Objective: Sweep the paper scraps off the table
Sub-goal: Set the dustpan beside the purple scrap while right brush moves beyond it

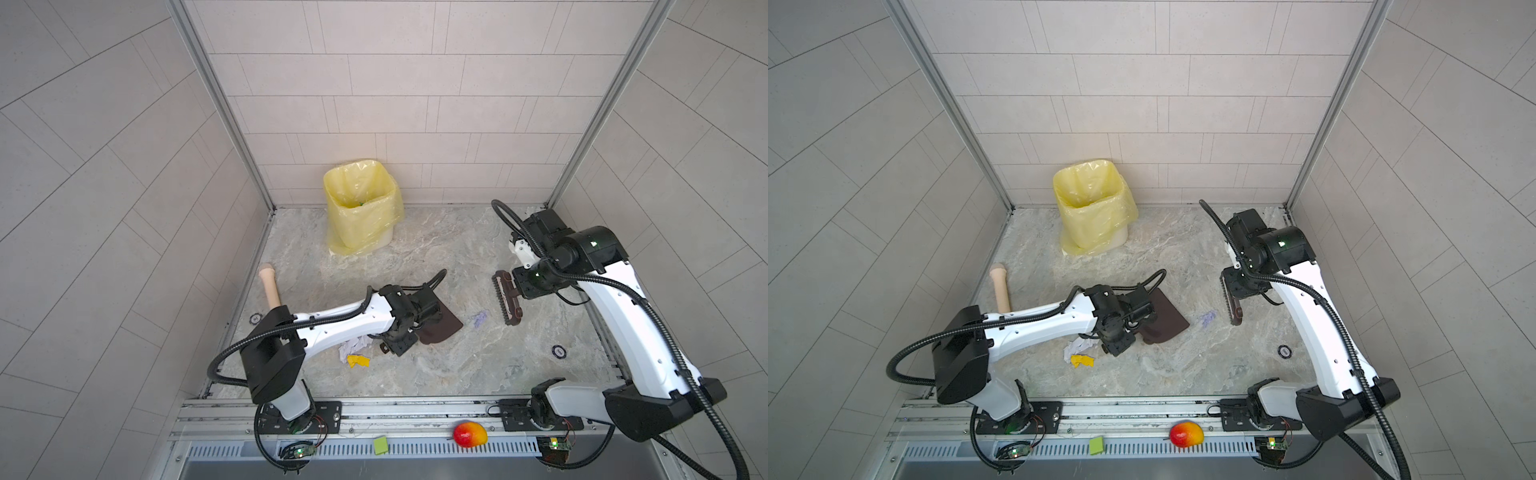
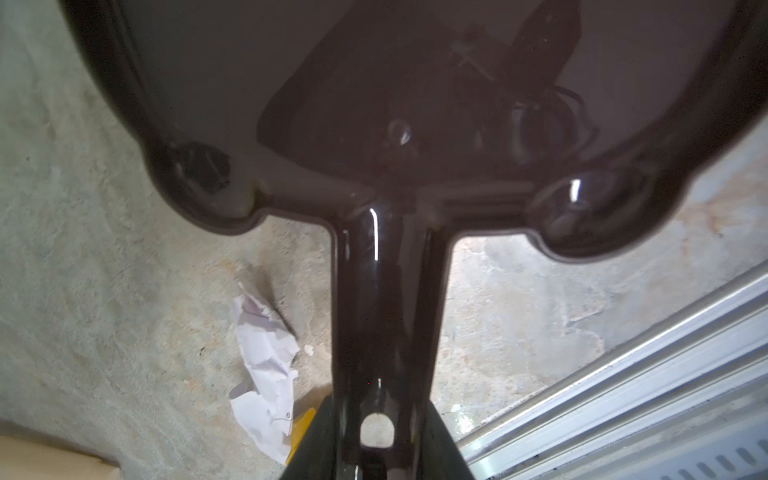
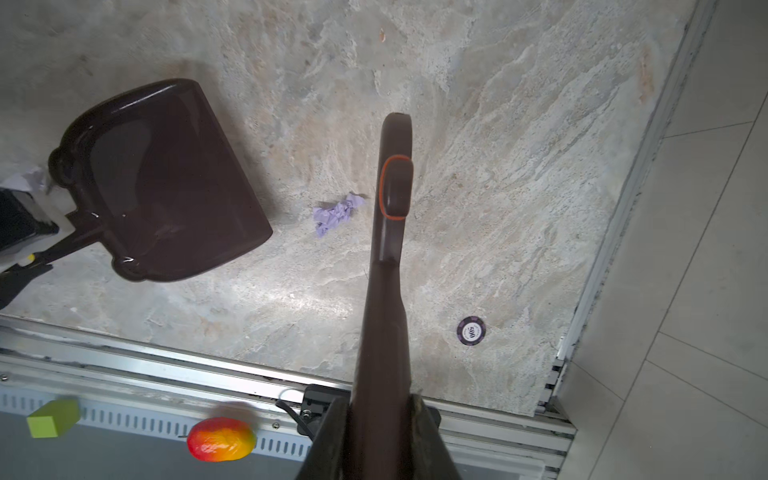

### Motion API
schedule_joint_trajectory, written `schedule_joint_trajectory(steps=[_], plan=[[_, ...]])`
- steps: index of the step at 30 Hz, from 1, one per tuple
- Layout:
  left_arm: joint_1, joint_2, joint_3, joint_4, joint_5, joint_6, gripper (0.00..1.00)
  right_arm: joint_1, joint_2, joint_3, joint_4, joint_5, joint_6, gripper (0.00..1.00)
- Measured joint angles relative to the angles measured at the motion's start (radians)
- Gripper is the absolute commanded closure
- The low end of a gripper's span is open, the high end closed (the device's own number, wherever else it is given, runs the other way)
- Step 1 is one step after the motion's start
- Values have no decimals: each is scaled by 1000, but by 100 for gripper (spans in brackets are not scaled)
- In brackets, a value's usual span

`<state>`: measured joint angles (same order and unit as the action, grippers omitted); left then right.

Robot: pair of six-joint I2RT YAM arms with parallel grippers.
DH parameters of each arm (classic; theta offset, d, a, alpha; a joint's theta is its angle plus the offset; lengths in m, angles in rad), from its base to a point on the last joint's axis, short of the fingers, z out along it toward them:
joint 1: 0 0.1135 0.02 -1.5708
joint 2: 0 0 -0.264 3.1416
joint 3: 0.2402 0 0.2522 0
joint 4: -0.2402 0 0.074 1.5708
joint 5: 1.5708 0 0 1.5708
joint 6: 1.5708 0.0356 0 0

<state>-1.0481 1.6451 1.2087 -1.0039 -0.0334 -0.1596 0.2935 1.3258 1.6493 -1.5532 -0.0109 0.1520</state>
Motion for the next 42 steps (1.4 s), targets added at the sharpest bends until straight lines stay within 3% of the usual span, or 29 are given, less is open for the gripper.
schedule_joint_trajectory(steps=[12,42], plan=[[-78,114,84,4,12,32,100,0,87,-47,64,31,-68,100],[-92,177,117,31,25,135,100,32,184,-61,51,-22,-95,100]])
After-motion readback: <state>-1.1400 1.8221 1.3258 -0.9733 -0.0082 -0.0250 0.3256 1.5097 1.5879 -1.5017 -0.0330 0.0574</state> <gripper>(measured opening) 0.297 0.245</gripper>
